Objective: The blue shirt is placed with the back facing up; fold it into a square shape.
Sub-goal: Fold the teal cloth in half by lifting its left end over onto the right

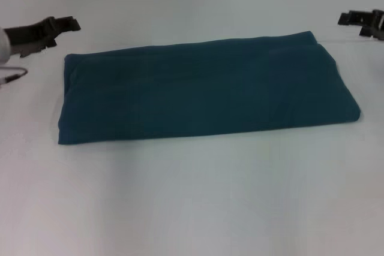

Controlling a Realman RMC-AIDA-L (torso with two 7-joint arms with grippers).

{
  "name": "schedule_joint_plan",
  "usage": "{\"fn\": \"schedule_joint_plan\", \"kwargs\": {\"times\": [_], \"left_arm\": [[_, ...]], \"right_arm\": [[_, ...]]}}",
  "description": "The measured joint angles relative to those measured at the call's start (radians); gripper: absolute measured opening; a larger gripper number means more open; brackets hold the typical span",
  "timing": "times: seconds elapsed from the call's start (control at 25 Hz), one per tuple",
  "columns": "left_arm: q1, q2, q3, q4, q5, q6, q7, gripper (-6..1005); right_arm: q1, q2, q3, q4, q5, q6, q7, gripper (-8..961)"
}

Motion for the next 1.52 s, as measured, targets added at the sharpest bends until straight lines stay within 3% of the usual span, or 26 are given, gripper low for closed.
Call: {"fn": "schedule_joint_plan", "kwargs": {"times": [0.04,0.12,0.4,0.64,1.0,1.52], "left_arm": [[0.024,-0.001,0.000,0.016,-0.045,0.035,0.012,515],[0.080,0.000,-0.011,0.046,-0.134,0.132,0.021,748],[0.208,-0.013,-0.196,0.052,-0.234,0.435,0.017,747],[0.286,-0.031,-0.288,0.008,-0.249,0.568,-0.012,748],[0.306,-0.059,-0.298,-0.048,-0.243,0.525,-0.066,749],[0.320,-0.073,-0.298,-0.116,-0.236,0.433,-0.095,749]], "right_arm": [[-0.030,0.001,0.000,-0.013,0.046,-0.047,-0.012,748],[-0.090,0.002,0.002,-0.021,0.135,-0.148,-0.041,748],[-0.252,0.006,0.095,0.048,0.348,-0.419,-0.137,748],[-0.283,0.008,0.119,0.083,0.347,-0.496,-0.170,748],[-0.247,0.017,0.115,0.088,0.289,-0.487,-0.194,747],[-0.247,0.014,0.113,0.089,0.289,-0.480,-0.208,747]]}}
